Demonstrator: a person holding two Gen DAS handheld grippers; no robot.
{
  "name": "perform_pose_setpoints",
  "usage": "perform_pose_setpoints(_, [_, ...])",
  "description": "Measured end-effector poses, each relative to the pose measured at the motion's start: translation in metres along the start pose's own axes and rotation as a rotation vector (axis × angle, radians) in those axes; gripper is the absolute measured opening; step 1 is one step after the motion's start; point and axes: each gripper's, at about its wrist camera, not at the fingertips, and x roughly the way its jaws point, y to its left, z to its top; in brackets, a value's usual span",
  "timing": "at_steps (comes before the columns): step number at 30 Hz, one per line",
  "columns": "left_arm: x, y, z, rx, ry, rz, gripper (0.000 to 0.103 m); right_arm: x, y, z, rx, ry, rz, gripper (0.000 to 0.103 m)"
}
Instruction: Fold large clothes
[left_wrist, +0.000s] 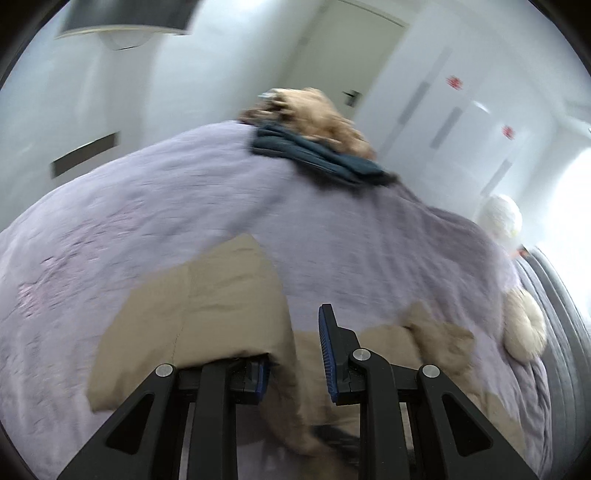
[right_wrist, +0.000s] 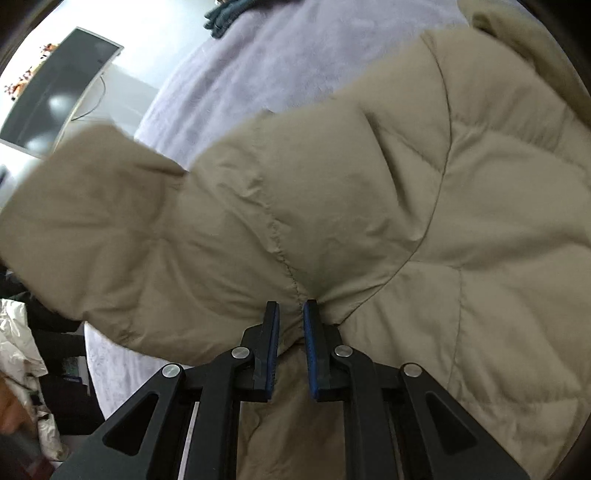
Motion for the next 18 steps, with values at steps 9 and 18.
perform_pose_setpoints(9, [0.071,-0.153,-0.043,0.179,0.153,-0.218,0.025,-0.105,-0.064,-0.028,0.085,-0.081,-0.055,0.015])
perform_pose_setpoints(18, [0.124,-0.272,-0.175,0.538,0.326,-0.211,0.025,-0.196,-0.174,-0.082,0.296,-0.172,-0.231,0.015])
